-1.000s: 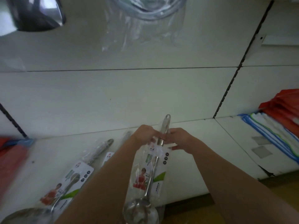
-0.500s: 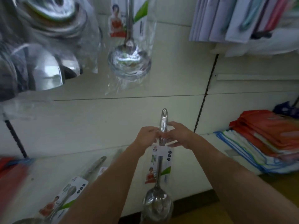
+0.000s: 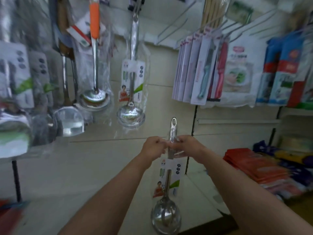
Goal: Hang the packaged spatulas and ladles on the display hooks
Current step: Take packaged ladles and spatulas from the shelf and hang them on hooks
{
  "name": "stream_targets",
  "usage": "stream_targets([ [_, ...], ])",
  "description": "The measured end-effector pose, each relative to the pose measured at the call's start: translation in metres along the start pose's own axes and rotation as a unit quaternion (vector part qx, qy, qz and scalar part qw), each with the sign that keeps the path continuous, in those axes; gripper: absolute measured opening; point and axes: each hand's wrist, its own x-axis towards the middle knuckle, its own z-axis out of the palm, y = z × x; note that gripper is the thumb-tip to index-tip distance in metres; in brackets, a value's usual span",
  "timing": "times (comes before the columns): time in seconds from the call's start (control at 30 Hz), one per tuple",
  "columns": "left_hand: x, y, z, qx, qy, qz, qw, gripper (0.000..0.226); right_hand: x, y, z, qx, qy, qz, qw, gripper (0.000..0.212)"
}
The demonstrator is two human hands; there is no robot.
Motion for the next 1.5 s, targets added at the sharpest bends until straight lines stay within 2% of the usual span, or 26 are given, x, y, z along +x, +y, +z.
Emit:
stream_targets([
  [0.1,-0.008,0.027,-0.012,0.003,0.014,0.032,0.999,0.022,-0.012,-0.029,-0.004,-0.020,0.013,-0.030,0.999,0.012],
  [0.23,-0.022,0.067,-0.026,0.018,0.043,0.062,0.997,0.020,-0.032,-0.069,-0.008,-0.056,0.030,-0.072,0.995,0.010],
  [0.47,-0.026,0.112,-0.047,0.033,0.114,0.122,0.985,0.025,-0.040,-0.125,-0.004,-0.036,0.119,-0.140,0.982,0.028],
  [0.6,-0.019,0.141,-0.066,0.046,0.130,0.136,0.981,0.017,-0.029,-0.154,-0.002,-0.056,0.149,-0.163,0.974,0.025],
  [0.77,-0.003,0.179,-0.095,0.068,0.158,0.145,0.974,0.017,-0.013,-0.197,-0.005,-0.101,0.167,-0.188,0.963,0.023],
  [0.97,0.011,0.213,-0.129,0.039,0.177,0.172,0.968,0.017,0.019,-0.247,-0.002,-0.085,0.158,-0.235,0.955,0.025],
  [1.07,0.019,0.225,-0.138,0.038,0.186,0.185,0.964,0.024,0.037,-0.263,-0.002,-0.078,0.166,-0.252,0.950,0.010],
  [1.23,0.033,0.232,-0.149,0.042,0.200,0.205,0.957,0.017,0.054,-0.275,0.000,-0.072,0.167,-0.268,0.946,0.014],
  [1.37,0.040,0.223,-0.153,0.036,0.206,0.230,0.951,0.024,0.062,-0.271,0.008,-0.054,0.178,-0.282,0.941,0.020],
  [1.5,0.042,0.223,-0.155,0.043,0.209,0.235,0.948,0.012,0.065,-0.273,0.010,-0.045,0.181,-0.293,0.938,0.027],
])
